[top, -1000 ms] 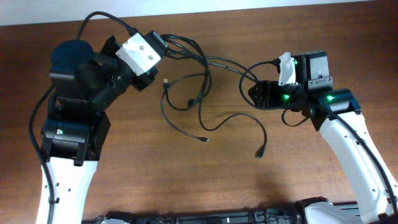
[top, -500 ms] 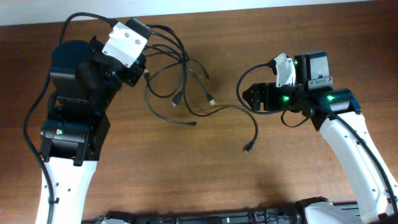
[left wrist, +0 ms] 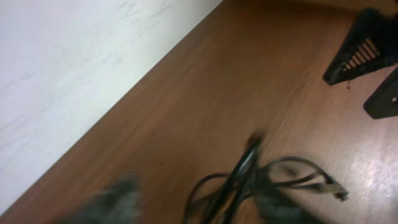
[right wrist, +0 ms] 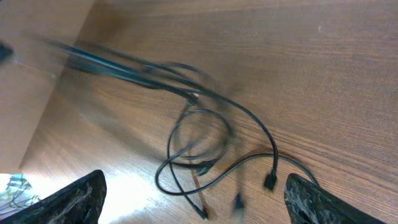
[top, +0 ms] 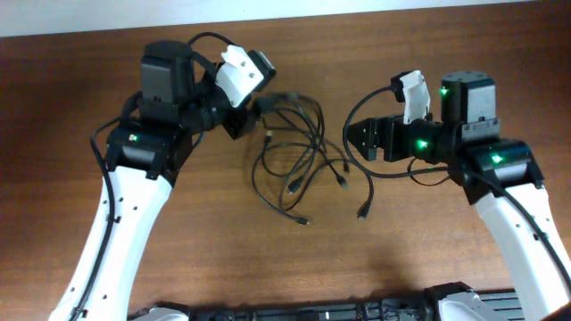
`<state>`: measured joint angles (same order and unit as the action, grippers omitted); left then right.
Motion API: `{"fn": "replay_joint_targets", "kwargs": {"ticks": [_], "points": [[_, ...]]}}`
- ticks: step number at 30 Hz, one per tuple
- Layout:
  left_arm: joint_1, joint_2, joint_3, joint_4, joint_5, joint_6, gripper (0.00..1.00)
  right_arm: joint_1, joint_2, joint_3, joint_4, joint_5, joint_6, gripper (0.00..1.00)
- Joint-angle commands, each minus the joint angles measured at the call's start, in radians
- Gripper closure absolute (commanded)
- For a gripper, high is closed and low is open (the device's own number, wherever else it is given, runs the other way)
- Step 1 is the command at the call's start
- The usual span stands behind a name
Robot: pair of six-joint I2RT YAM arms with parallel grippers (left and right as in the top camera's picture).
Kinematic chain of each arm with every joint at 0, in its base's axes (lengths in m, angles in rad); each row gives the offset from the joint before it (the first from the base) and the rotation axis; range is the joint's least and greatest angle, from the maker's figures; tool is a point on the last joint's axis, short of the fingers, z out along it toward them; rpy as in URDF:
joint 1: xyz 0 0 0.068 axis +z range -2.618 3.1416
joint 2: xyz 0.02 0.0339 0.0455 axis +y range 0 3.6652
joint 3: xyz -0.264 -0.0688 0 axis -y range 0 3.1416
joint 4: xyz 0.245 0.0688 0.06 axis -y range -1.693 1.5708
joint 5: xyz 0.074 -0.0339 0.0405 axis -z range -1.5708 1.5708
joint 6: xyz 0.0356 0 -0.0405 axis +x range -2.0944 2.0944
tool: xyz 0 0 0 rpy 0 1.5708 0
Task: Untangle cables
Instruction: 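Lower the bundle to the table center and open both grippers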
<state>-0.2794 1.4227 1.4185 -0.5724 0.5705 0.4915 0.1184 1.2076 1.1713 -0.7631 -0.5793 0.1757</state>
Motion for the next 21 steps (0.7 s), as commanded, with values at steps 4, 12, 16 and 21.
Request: {"fn": "replay_joint_targets", "kwargs": {"ticks": [4,12,16,21], "points": [[-0.017,0.008,0.003,0.0,0.043,-0.008,0.01,-0.002,-0.018,0.025,-0.008,-0.01,-0.011,0.09],[-0.017,0.008,0.003,-0.103,-0.499,-0.383,0.01,-0.002,-0.016,0.025,-0.052,0.098,-0.011,0.05],[-0.016,-0.005,0.003,-0.141,-0.555,-0.415,0.01,-0.002,0.003,0.025,-0.053,0.098,-0.011,0.01],[-0.011,-0.129,0.003,-0.293,-0.605,-0.31,0.01,0.0,0.01,0.025,-0.058,0.097,-0.01,0.01]]}}
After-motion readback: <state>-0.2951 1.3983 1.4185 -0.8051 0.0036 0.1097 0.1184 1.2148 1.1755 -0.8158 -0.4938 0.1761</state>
